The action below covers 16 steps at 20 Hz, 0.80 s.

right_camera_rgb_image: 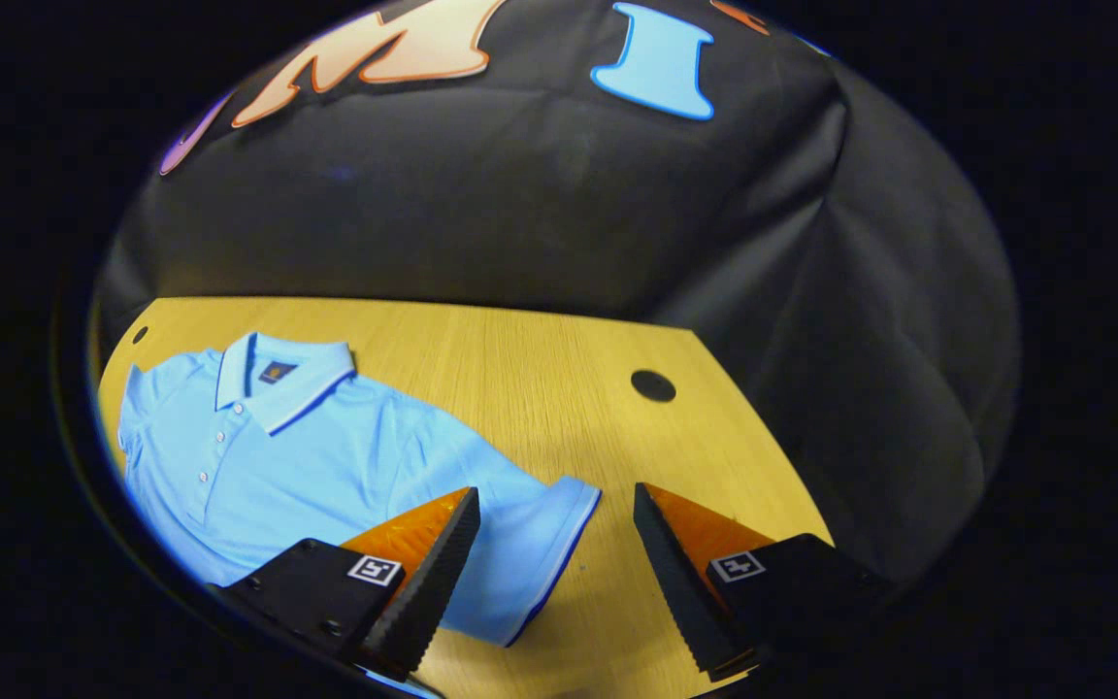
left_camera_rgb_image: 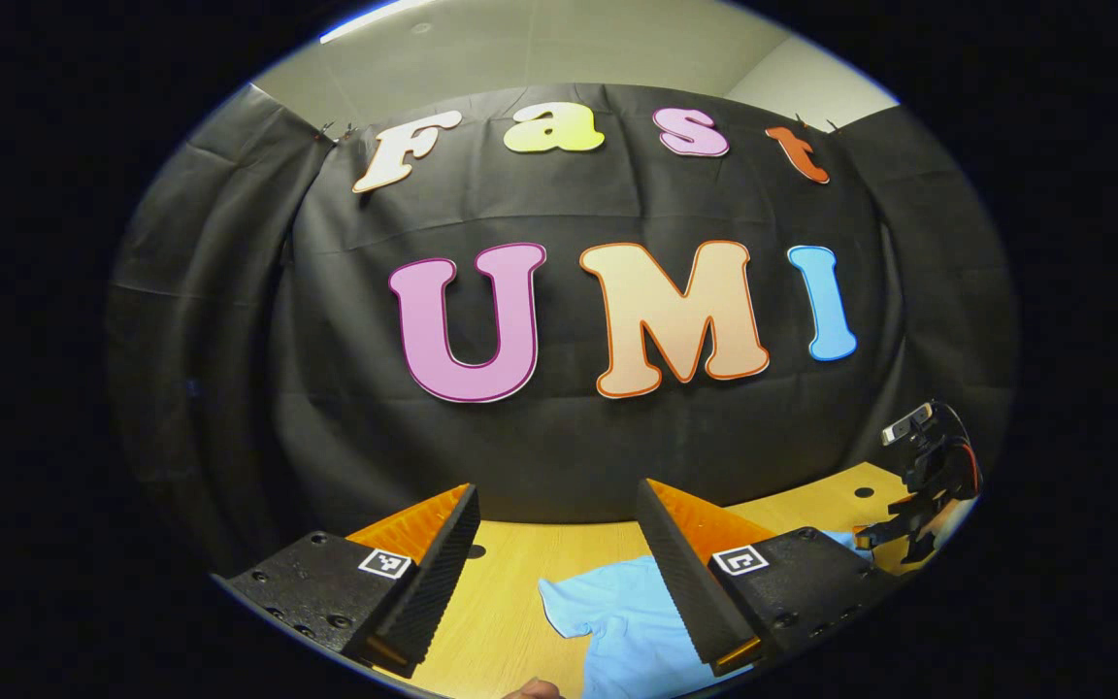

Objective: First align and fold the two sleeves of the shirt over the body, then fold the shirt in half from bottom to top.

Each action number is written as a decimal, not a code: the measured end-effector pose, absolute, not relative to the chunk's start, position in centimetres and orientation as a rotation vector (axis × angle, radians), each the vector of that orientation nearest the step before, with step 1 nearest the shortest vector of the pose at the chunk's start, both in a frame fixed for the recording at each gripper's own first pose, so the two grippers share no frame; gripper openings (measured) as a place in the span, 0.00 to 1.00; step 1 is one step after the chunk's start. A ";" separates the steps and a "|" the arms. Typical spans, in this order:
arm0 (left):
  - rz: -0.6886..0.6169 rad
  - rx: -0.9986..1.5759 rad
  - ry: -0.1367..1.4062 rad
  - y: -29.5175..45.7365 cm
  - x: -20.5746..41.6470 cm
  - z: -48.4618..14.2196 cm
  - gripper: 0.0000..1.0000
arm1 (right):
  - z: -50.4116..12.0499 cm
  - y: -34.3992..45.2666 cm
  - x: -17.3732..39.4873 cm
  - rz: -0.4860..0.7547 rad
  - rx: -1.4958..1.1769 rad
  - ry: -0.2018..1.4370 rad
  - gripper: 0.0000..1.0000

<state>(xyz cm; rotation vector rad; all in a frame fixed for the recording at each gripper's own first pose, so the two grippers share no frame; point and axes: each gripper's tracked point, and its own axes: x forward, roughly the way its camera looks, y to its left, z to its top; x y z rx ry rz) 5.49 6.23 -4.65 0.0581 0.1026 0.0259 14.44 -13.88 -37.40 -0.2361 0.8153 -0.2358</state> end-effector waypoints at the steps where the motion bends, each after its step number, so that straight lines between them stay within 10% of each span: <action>1: 0.029 0.060 0.105 6.3 5.5 -4.7 0.96 | -38.1 -14.0 14.2 -0.236 -0.221 0.837 0.99; 10: 0.049 0.051 0.129 6.8 5.7 -5.6 0.96 | -41.0 -13.0 13.4 -0.227 -0.090 0.929 0.95; 15: 0.057 0.040 0.146 7.1 5.5 -6.1 0.96 | -41.2 -11.0 14.2 -0.183 -0.024 0.899 0.04; 16: 0.062 0.040 0.150 7.2 5.5 -6.2 0.96 | -41.2 -9.9 14.2 -0.157 0.017 0.911 0.02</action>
